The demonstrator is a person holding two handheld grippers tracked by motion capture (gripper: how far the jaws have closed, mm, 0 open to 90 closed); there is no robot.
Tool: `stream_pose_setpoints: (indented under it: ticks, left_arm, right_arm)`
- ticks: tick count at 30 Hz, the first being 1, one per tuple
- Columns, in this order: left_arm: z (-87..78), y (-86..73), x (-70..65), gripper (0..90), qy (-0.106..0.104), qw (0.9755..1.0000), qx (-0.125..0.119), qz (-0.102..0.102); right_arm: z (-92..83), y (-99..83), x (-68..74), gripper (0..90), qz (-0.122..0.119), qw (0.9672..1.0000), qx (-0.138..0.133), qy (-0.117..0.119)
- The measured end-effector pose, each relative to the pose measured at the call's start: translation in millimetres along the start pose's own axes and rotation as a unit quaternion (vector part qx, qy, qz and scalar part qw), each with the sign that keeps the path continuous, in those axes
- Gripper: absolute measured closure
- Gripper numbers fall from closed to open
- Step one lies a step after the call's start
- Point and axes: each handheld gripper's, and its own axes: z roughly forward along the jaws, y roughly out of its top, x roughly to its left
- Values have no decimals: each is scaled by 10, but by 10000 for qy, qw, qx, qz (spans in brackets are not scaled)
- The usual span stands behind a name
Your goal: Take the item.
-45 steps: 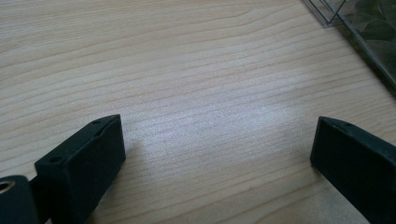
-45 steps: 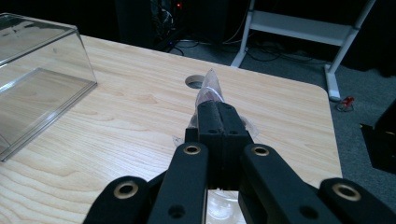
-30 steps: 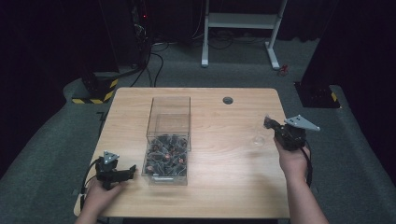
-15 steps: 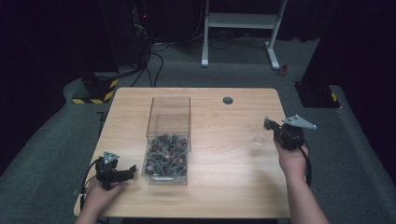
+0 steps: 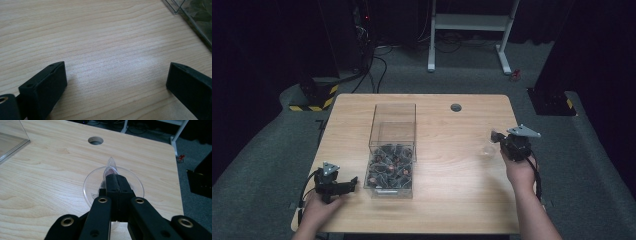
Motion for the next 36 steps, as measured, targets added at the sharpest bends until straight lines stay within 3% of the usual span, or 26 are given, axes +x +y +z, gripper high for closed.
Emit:
stream_pose_setpoints:
  ticks: [8, 21, 36]
  left_arm:
    - [0, 0, 0, 33, -1, 10000, 0, -2]
    - [0, 0, 0, 34, 0, 10000, 0, 0]
    - [0, 0, 0, 34, 0, 10000, 0, -1]
  right_arm:
    - [90, -52, 0, 893, 111, 9998, 132, 47]
    - [-24, -7, 68, 714, 96, 9996, -158, 232]
    - [-138, -92, 250, 621, 112, 9990, -283, 339]
